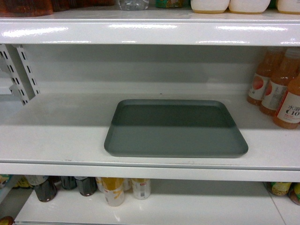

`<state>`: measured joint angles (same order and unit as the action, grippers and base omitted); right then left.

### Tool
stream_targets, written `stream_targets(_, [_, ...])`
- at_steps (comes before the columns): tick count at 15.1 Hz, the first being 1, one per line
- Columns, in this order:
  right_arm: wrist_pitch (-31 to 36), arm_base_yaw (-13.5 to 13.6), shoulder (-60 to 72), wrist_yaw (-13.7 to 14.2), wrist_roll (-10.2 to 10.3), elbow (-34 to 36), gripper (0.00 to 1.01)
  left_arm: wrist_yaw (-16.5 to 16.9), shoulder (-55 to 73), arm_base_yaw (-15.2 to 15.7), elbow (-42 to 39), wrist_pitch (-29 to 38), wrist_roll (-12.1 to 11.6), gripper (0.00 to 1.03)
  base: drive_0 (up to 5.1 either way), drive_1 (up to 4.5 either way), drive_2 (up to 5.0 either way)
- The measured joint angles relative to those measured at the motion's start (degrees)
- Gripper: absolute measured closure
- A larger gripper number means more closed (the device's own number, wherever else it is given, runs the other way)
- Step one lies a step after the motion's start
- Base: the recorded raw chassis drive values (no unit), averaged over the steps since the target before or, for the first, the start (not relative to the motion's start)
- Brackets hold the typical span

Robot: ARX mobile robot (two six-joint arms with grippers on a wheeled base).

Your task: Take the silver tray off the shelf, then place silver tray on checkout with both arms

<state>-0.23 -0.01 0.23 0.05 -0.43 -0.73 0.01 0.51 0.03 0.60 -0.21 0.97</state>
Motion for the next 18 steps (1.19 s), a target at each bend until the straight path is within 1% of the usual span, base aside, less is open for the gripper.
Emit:
stream_targets(6, [0.0, 0.0, 0.0, 0.0, 0.0, 0.0, 0.03, 0.0, 0.0, 0.0, 0.0, 0.0, 0.0, 0.05, 0.0, 0.0, 0.0])
stream_targets(7, [-1.9, -0.5, 0.5, -1.5, -0.2, -0.3, 0.03, -1.7, 0.6, -0.7, 0.5, -2.4, 0.3, 0.05, 0.0, 0.0, 0.0])
stream_targets(8, [-9.4, -3.3, 5.5, -9.4, -2.1, -3.3, 0.03, -10.6, 6.6, -4.5, 4.2, -11.1, 2.7, 0.05, 0.0, 0.0, 0.0])
stream_targets(9, [-9.5, -3.3, 17.5, -16.3, -3.4, -6.5, 0.03, -16.5, 20.5, -5.9, 9.1, -10.9, 5.3, 0.05, 0.0, 0.0, 0.0])
stream_targets(10, [-6.1, -1.4, 24.6, -19.3, -3.8, -7.6, 0.03, -16.5, 29.9, -4.5, 11.1, -5.9, 6.3, 0.05, 0.0, 0.0, 0.0])
stream_targets(11, [-1.8, 0.2, 32.5, -19.4, -3.9, -8.6, 0.03, -13.8, 40.0, -4.2, 12.6, 0.0, 6.6, 0.05, 0.0, 0.0, 0.0])
stream_targets(12, [4.4, 1.5, 43.4, -17.9, -3.9, -9.7, 0.03, -8.9, 53.5, -4.5, 15.5, 7.3, 6.6, 0.05, 0.0, 0.0, 0.0])
stream_targets(13, [10.0, 2.4, 52.2, -16.4, -3.9, -10.9, 0.03, -6.9, 63.6, -4.3, 18.5, 12.1, 6.5, 0.05, 0.0, 0.0, 0.0])
stream_targets(14, [14.3, 3.0, 59.8, -16.0, -3.6, -13.0, 0.03, -5.3, 71.5, -4.2, 21.7, 15.3, 6.6, 0.05, 0.0, 0.0, 0.0])
stream_targets(15, [18.6, 3.7, 66.7, -14.8, -3.3, -15.4, 0.03, -4.1, 78.7, -4.2, 25.3, 17.0, 6.8, 0.05, 0.0, 0.0, 0.0])
stream_targets(16, [22.8, 4.3, 74.3, -14.3, -2.7, -18.5, 0.03, -3.0, 86.7, -4.3, 29.6, 18.1, 7.8, 0.05, 0.0, 0.0, 0.0])
stream_targets(17, [25.2, 4.9, 79.6, -13.4, -2.4, -20.8, 0.03, -3.4, 91.8, -5.0, 32.5, 18.8, 7.9, 0.05, 0.0, 0.0, 0.0])
stream_targets(18, [27.1, 5.0, 85.5, -12.4, -1.6, -23.8, 0.03, -3.7, 97.2, -5.9, 36.1, 18.1, 8.1, 0.05, 0.0, 0.0, 0.0])
